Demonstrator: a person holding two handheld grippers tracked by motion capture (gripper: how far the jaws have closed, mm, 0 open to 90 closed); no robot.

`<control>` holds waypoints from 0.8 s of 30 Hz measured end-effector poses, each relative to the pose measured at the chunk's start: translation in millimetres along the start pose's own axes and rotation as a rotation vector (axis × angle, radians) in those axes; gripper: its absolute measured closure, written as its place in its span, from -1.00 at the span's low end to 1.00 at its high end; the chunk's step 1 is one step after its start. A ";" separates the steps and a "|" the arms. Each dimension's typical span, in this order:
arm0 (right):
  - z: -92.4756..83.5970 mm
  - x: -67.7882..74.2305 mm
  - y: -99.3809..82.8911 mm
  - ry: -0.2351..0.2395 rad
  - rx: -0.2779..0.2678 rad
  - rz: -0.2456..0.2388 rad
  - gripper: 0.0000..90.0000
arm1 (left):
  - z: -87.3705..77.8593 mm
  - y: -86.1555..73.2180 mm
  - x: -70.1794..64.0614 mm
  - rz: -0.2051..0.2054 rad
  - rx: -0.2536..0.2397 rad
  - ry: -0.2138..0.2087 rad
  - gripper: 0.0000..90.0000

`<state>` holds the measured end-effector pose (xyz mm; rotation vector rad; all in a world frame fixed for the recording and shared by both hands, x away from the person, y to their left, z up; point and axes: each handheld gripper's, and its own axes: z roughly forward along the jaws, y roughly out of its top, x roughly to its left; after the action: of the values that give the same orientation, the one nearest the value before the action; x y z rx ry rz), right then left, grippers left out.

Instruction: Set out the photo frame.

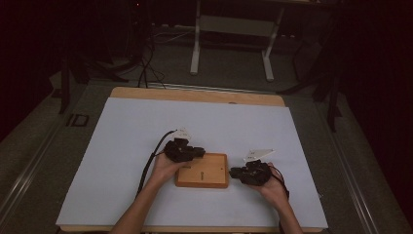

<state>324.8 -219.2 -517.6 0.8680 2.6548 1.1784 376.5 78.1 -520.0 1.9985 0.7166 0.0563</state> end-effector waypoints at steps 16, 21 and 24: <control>0.5 9.2 3.3 0.062 -0.018 -0.073 0.36 | 0.4 4.0 8.4 -0.043 0.024 -0.048 0.85; 1.2 11.5 3.8 0.067 -0.027 -0.086 0.24 | 1.1 4.9 12.6 -0.066 0.022 -0.062 0.85; -0.2 13.0 4.7 0.075 -0.038 -0.098 0.17 | 1.7 6.7 13.8 -0.065 0.029 -0.062 0.86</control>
<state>316.1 -209.8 -512.5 0.6926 2.6893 1.2566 391.6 81.5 -518.9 1.9945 0.7456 -0.0543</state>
